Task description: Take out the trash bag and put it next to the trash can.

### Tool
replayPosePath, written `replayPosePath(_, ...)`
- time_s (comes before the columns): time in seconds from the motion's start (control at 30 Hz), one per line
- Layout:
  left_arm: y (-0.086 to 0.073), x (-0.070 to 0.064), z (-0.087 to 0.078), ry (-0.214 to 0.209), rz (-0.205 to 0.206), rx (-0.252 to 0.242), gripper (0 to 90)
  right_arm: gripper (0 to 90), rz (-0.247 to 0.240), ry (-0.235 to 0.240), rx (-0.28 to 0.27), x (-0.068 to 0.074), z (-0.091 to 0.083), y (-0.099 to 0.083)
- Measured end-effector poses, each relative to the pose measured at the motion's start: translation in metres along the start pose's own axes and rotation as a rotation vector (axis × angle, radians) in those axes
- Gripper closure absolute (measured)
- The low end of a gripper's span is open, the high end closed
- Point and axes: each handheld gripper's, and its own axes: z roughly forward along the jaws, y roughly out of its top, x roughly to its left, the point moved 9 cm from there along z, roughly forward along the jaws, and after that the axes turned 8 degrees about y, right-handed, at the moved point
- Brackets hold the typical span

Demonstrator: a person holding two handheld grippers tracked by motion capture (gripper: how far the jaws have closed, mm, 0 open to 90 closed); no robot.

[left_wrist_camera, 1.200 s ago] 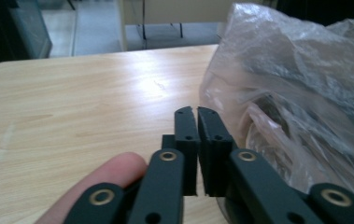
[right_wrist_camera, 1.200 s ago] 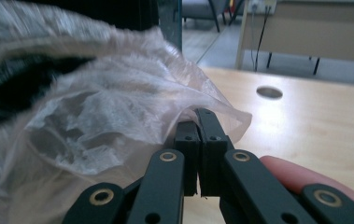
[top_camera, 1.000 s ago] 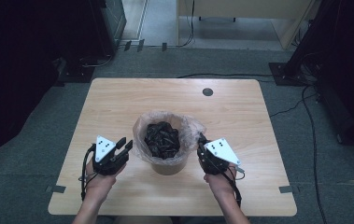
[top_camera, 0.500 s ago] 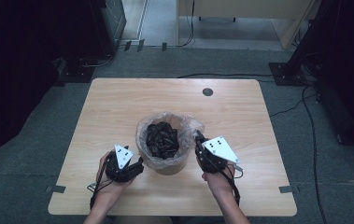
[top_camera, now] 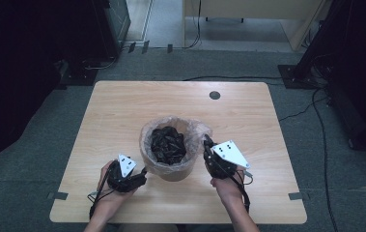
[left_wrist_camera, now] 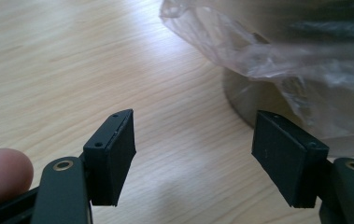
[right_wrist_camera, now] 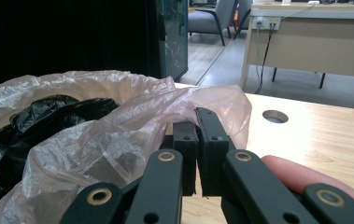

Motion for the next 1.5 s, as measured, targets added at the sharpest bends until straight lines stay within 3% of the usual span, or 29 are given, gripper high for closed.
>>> replayPosePath(0.1, -0.003, -0.012, 0.002, -0.009, 0.064, 0.018, 27.7, 88.1, -0.002, 0.006, 0.006, 0.002, 0.002, -0.002)
replayPosePath(0.23, 0.002, -0.018, 0.002, 0.006, 0.096, -0.004, 27.6, 88.2, -0.005, 0.01, 0.004, 0.004, 0.003, -0.001)
replayPosePath(0.3, 0.006, -0.019, 0.002, 0.032, 0.132, -0.014, 27.6, 88.6, -0.004, 0.01, 0.004, 0.004, 0.004, -0.001)
replayPosePath(0.33, 0.009, -0.018, 0.0, 0.058, 0.134, -0.033, 29.7, 89.3, -0.009, 0.014, 0.006, 0.006, 0.005, -0.001)
replayPosePath(0.4, 0.012, -0.017, -0.001, 0.069, 0.134, -0.05, 33.3, 89.5, -0.008, 0.016, 0.006, 0.007, 0.005, 0.0)
replayPosePath(0.43, 0.017, -0.016, -0.005, 0.083, 0.137, -0.082, 39.7, 90.0, -0.017, 0.025, 0.006, 0.01, 0.006, 0.001)
replayPosePath(0.47, 0.017, -0.016, -0.005, 0.083, 0.137, -0.082, 43.8, 90.0, -0.017, 0.025, 0.006, 0.01, 0.006, 0.001)
replayPosePath(0.5, 0.019, -0.016, -0.007, 0.079, 0.136, -0.093, 43.8, 90.0, -0.021, 0.03, 0.007, 0.012, 0.006, 0.001)
replayPosePath(0.57, 0.024, -0.015, -0.012, 0.071, 0.135, -0.131, 52.0, 90.0, -0.03, 0.039, 0.01, 0.015, 0.008, 0.002)
replayPosePath(0.6, 0.027, -0.015, -0.015, 0.06, 0.132, -0.156, 57.3, 90.0, -0.035, 0.045, 0.012, 0.017, 0.008, 0.002)
replayPosePath(0.63, 0.031, -0.016, -0.018, 0.047, 0.126, -0.178, 69.4, 90.0, -0.042, 0.051, 0.017, 0.019, 0.01, 0.002)
replayPosePath(0.67, 0.034, -0.016, -0.021, 0.038, 0.123, -0.194, 69.4, 90.0, -0.042, 0.051, 0.017, 0.019, 0.01, 0.002)
replayPosePath(0.77, 0.042, -0.015, -0.03, -0.001, 0.101, -0.217, 85.6, 90.0, -0.053, 0.062, 0.022, 0.022, 0.011, 0.004)
replayPosePath(0.83, 0.047, -0.013, -0.036, -0.027, 0.067, -0.222, 90.0, 90.0, -0.047, 0.062, 0.024, 0.022, 0.011, 0.009)
replayPosePath(0.87, 0.053, -0.007, -0.042, -0.024, 0.044, -0.232, 90.0, 90.0, -0.043, 0.063, 0.021, 0.022, 0.011, 0.011)
replayPosePath(1.0, 0.068, 0.003, -0.055, -0.015, 0.015, -0.269, 90.0, 90.0, -0.031, 0.074, 0.014, 0.021, 0.011, 0.017)
replayPosePath(1.13, 0.097, 0.008, -0.073, -0.005, 0.008, -0.33, 90.0, 90.0, -0.042, 0.096, 0.002, 0.029, 0.012, 0.025)
replayPosePath(1.23, 0.121, -0.002, -0.084, -0.044, 0.03, -0.368, 90.0, 90.0, -0.051, 0.116, -0.027, 0.039, 0.015, 0.042)
replayPosePath(1.33, 0.145, -0.022, -0.096, -0.113, 0.057, -0.411, 90.0, 90.0, -0.045, 0.136, -0.054, 0.045, 0.015, 0.054)
replayPosePath(1.37, 0.157, -0.032, -0.101, -0.136, 0.075, -0.434, 90.0, 90.0, -0.046, 0.151, -0.083, 0.05, 0.014, 0.067)
replayPosePath(1.5, 0.161, -0.037, -0.094, -0.147, 0.074, -0.416, 90.0, 90.0, -0.049, 0.158, -0.097, 0.052, 0.009, 0.072)
